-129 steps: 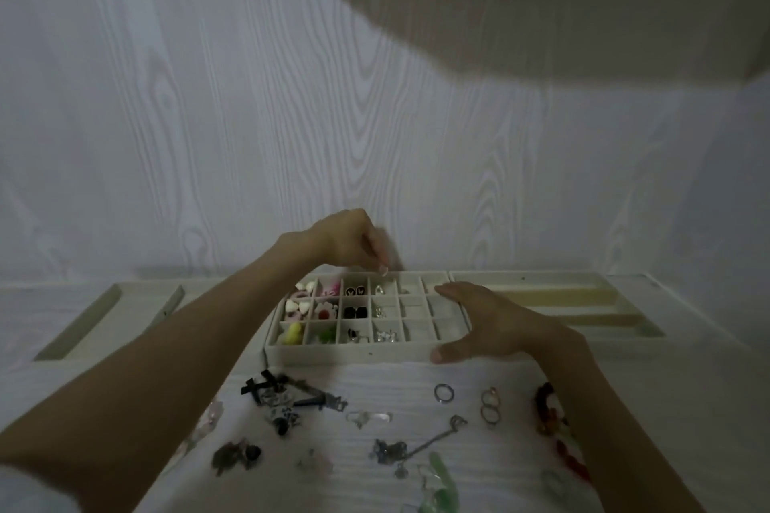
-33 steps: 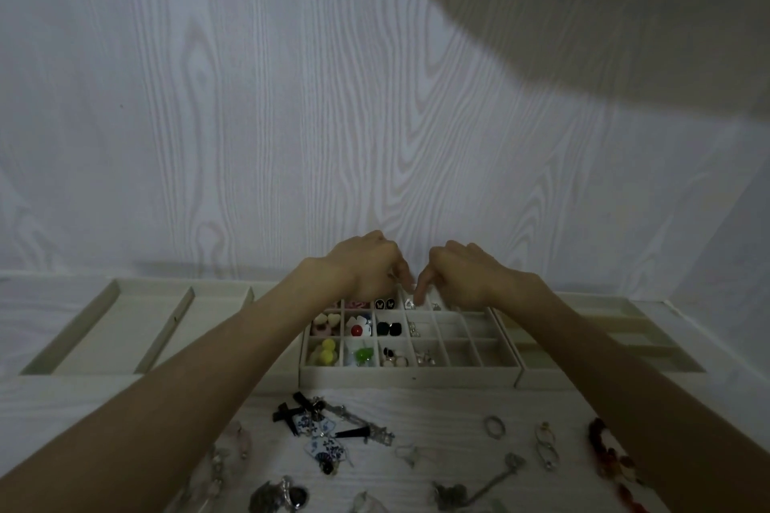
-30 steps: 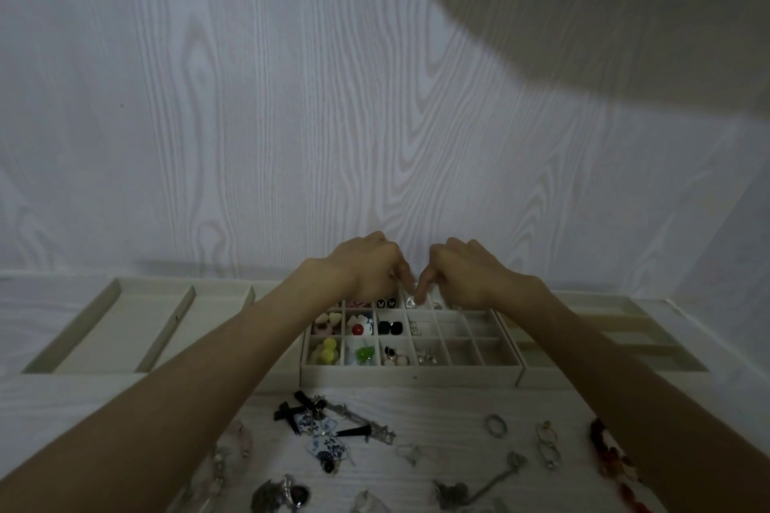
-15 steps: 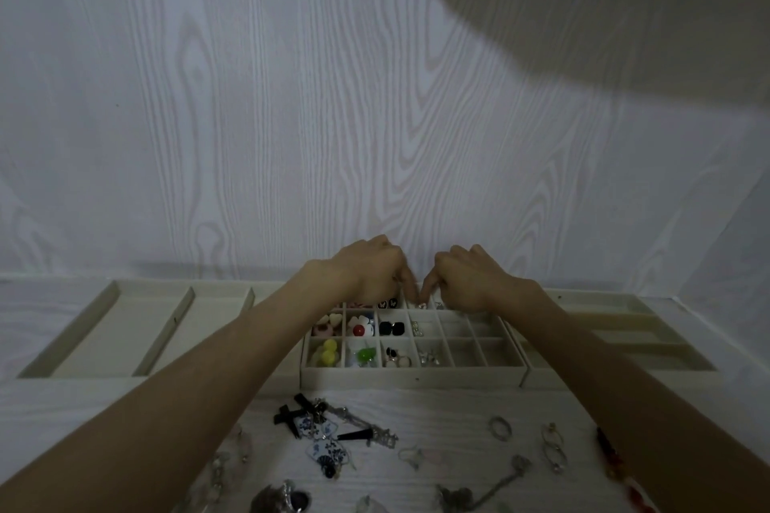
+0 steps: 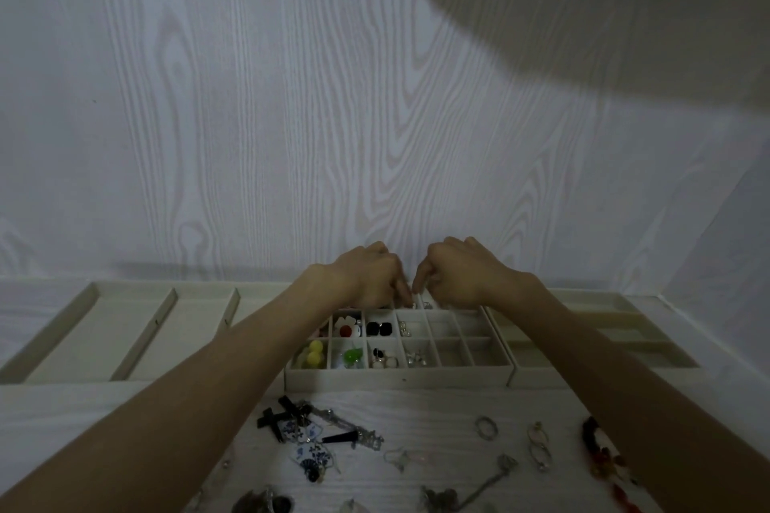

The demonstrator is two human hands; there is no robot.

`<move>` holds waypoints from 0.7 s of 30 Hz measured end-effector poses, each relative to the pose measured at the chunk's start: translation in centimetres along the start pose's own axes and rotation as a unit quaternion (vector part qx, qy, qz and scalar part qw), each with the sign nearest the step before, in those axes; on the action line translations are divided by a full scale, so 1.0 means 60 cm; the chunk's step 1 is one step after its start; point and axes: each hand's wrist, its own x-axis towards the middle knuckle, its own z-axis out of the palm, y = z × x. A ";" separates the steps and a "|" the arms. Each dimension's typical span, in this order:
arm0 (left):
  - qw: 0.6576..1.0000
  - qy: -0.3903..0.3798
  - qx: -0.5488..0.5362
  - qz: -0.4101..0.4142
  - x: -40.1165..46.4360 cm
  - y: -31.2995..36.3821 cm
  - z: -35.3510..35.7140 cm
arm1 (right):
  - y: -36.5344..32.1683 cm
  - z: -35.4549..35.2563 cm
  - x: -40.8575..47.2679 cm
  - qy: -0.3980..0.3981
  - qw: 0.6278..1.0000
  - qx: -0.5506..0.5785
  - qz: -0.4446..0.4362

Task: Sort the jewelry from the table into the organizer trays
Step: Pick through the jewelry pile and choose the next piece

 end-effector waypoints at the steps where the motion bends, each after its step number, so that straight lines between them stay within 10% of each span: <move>1: 1.000 0.007 -0.010 -0.004 0.000 -0.001 0.000 | 0.000 -0.001 -0.002 0.004 1.000 0.002 0.001; 21: 0.998 0.019 0.059 0.016 0.000 0.006 -0.014 | -0.006 0.006 -0.006 -0.021 0.993 -0.101 -0.058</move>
